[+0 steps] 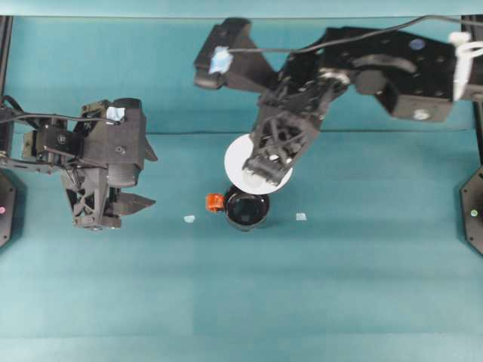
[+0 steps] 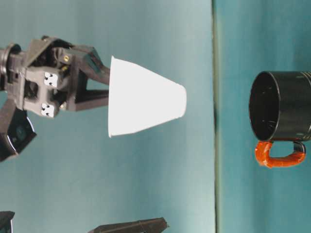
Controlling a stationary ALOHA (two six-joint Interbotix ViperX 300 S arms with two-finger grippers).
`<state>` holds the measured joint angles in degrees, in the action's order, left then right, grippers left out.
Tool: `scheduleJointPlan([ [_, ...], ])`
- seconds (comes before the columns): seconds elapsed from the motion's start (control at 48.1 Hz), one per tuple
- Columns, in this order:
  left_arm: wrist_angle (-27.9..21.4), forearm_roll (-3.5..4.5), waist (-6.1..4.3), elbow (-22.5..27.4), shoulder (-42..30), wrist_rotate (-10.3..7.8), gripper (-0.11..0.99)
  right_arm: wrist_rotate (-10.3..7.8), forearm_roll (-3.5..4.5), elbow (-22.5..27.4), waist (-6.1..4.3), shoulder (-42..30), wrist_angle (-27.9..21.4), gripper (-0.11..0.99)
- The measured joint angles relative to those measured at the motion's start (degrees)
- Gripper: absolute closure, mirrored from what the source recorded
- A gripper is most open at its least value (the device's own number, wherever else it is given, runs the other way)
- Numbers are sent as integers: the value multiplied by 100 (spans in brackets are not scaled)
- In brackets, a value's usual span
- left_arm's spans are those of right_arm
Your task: Put the paper cup into the moved red handle cup holder.
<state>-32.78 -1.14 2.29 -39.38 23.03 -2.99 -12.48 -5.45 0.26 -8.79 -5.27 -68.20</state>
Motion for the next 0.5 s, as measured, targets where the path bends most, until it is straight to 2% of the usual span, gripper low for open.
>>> scheduleJointPlan([
  [0.249,18,0,0,0,0,0,-5,9,0,-62,97,-123,176,99],
  [0.499,97,0,0,0,0,0,-5,0,-9,-677,185,-299,844,99],
])
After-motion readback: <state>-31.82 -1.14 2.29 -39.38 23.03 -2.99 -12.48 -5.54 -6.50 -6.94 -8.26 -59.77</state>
